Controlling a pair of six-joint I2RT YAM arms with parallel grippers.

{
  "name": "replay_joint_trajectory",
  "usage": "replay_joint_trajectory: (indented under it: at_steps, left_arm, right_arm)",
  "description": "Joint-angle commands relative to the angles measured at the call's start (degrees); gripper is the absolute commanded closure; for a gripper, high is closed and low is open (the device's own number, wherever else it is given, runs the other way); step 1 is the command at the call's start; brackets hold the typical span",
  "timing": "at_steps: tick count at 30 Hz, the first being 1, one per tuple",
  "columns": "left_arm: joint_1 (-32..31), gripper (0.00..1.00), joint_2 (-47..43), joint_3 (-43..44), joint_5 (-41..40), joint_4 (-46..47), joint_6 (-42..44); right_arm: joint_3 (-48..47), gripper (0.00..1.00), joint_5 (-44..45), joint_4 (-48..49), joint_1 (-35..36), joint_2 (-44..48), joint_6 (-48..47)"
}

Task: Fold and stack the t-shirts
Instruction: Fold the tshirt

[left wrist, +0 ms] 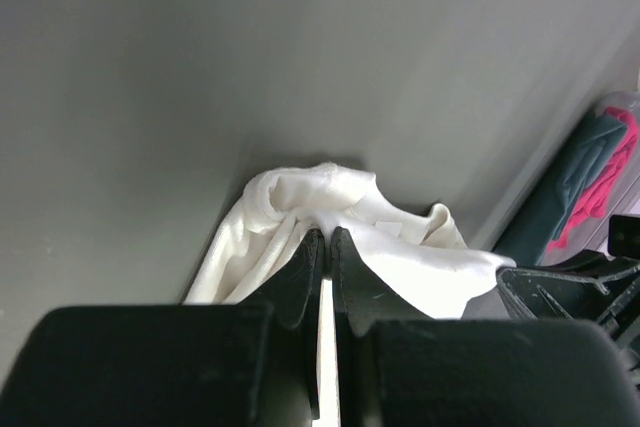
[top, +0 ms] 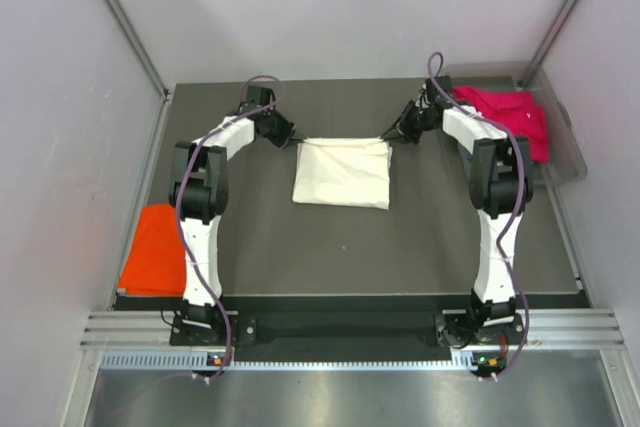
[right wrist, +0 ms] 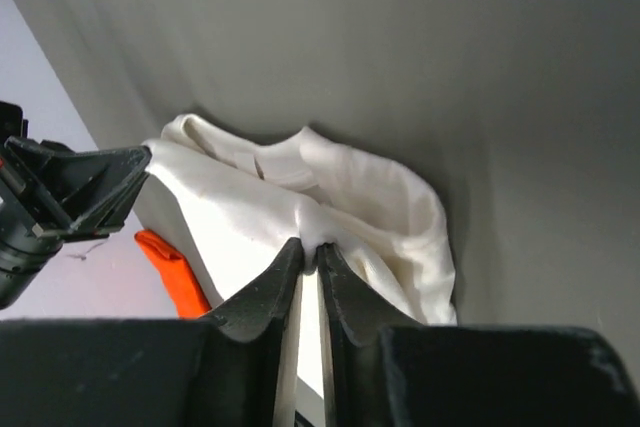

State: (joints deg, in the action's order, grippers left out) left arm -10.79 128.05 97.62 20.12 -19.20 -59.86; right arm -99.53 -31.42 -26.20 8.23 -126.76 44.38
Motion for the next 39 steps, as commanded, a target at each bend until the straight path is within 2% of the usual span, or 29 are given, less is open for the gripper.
replay_joint_trajectory:
  at_steps: [1, 2, 3, 4, 5, 7, 8, 9, 10, 11, 12, 14, 16, 17, 18, 19, 20, 21, 24, 26, 28, 29, 32, 35, 38, 39]
  left_arm:
    - [0.85, 1.0, 0.8, 2.74, -0.87, 2.51, 1.58]
    - [0.85, 0.99, 0.97, 4.23, -1.48, 1.72, 3.5]
    - [0.94, 0.94, 1.41, 5.37, -3.31, 0.75, 4.74]
    - [1.03, 0.9, 1.76, 6.69, -4.03, -1.43, 5.53]
    - [1.12, 0.77, 1.85, 9.57, -4.04, -2.06, 6.23]
    - [1.12, 0.7, 1.24, 12.31, -4.38, -3.99, 9.31]
    - [1.03, 0.61, 0.54, 14.15, -5.0, -6.44, 12.28]
    - [0.94, 0.58, -1.73, 14.17, -5.87, -7.16, 13.35]
    - [0.94, 0.56, -3.05, 13.74, -5.36, -7.51, 13.97]
    - [0.94, 0.42, -4.55, 11.82, -4.31, -5.86, 15.11]
    - [0.94, 0.4, -7.17, 10.49, -2.65, -4.89, 15.55]
    - [0.16, 0.4, -10.26, 4.38, 0.43, -2.17, 15.91]
    - [-0.63, 0.44, -14.57, -2.66, 3.77, 8.61, 12.85]
    - [-0.9, 0.48, -15.71, -10.53, 7.79, 14.74, 10.57]
    - [-1.43, 0.59, -16.59, -16.53, 10.53, 23.77, 5.5]
    - [-1.69, 0.63, -16.6, -16.59, 10.55, 27.86, 3.36]
    - [-2.13, 0.64, -16.6, -20.33, 11.69, 31.03, 1.86]
    - [-2.66, 0.65, -16.26, -21.93, 11.61, 33.59, 0.72]
    - [-4.06, 0.66, -12.67, -24.67, 11.69, 40.8, -1.05]
    - [-4.15, 0.67, -9.76, -25.9, 12.22, 48.33, -2.71]
    - [-4.07, 0.66, -5.72, -24.95, 11.44, 48.65, -2.9]
    - [-3.89, 0.66, -4.4, -24.07, 10.56, 45.6, -2.12]
    - [-3.19, 0.66, -0.18, -20.55, 8.1, 43.03, 2.53]
    - [-2.4, 0.64, 0.97, -18.0, 5.55, 35.3, 6.84]
    - [-1.87, 0.64, 1.33, -15.1, 7.3, 30.47, 10.79]
    - [-1.87, 0.64, 0.63, -14.22, 8.0, 29.23, 11.68]
  right_arm:
    - [-4.18, 0.89, -0.57, 1.33, -1.63, -2.34, 0.01]
    - [-7.23, 0.85, -1.01, 0.63, -2.42, -3.48, -1.21]
    - [-9.52, 0.77, -1.45, -2.51, -3.04, -4.97, -1.92]
    - [-11.81, 0.74, -2.41, -4.02, -4.17, -7.42, -2.8]
    - [-16.18, 0.68, -3.64, -5.52, -4.8, -8.32, -5.07]
    - [-19.64, 0.55, -3.65, -9.82, -5.59, -8.16, -8.59]
    - [-21.05, 0.5, -2.17, -11.06, -5.68, -7.28, -12.52]
    - [-20.63, 0.43, -1.28, -12.72, -5.77, -4.66, -14.13]
    - [-19.84, 0.4, -1.02, -13.09, -5.59, -3.07, -15.28]
    - [-16.7, 0.38, -1.8, -12.92, -5.68, -1.66, -16.51]
    - [-14.32, 0.37, -2.41, -10.74, -5.42, 0.18, -16.69]
    - [-5.56, 0.35, -4.25, -7.13, -3.76, 5.89, -15.13]
    - [1.06, 0.37, -6.62, 1.73, -0.87, 10.19, -12.14]
    - [6.83, 0.39, -8.29, 5.42, 0.02, 11.26, -8.64]
    - [11.5, 0.46, -8.83, 12.85, 1.86, 12.66, -5.13]
    - [11.55, 0.49, -8.83, 16.32, 1.88, 12.85, -5.09]
    - [15.29, 0.53, -10.23, 20.18, 3.1, 12.68, -0.92]
    - [17.24, 0.57, -11.02, 29.01, 3.72, 12.42, 1.65]
    - [21.56, 0.8, -12.7, 42.4, 5.3, 9.0, 10.09]
    - [22.26, 0.85, -13.4, 46.57, 5.74, 4.96, 13.52]
    - [23.49, 0.85, -12.45, 50.36, 5.48, 2.76, 14.24]
    - [23.76, 0.85, -11.66, 50.71, 4.87, 1.88, 14.07]
    - [21.41, 0.85, -11.47, 52.65, 3.2, -2.17, 13.46]
    - [17.02, 0.82, -10.77, 47.75, 1.18, -5.51, 8.9]
    - [15.07, 0.78, -11.03, 45.36, -0.84, -6.92, 7.13]
    - [14.11, 0.77, -10.94, 41.96, -1.37, -6.92, 6.08]
